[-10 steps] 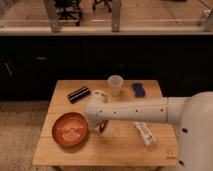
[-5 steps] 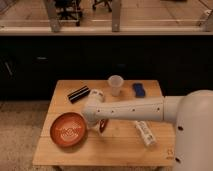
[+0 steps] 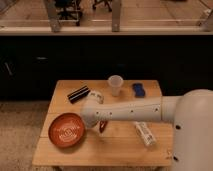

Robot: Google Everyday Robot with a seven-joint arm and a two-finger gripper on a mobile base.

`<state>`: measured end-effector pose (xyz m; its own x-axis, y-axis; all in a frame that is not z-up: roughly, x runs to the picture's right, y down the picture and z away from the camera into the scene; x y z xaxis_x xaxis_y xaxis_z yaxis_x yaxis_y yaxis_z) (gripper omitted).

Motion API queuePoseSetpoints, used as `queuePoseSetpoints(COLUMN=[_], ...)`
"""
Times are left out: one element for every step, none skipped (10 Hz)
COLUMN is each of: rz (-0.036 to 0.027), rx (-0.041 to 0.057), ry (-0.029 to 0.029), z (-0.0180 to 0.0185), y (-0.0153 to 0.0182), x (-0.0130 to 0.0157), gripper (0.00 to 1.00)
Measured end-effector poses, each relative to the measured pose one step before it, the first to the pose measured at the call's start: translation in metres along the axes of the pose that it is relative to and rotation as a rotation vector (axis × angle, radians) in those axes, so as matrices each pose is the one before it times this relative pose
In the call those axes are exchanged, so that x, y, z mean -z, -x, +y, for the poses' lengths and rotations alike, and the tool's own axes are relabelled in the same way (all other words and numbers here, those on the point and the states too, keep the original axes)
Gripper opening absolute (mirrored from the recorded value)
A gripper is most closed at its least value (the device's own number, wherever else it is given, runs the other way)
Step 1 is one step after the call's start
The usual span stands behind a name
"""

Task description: Push the ceramic bowl across the table

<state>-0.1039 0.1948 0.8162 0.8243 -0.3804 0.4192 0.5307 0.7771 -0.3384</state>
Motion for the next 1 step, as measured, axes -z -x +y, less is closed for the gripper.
queuePoseSetpoints(rz=[-0.00103], rx=[0.00944], ry=[-0.00185], z=[-0.00461], y=[0.00323], x=[-0.00087], gripper=[0.03])
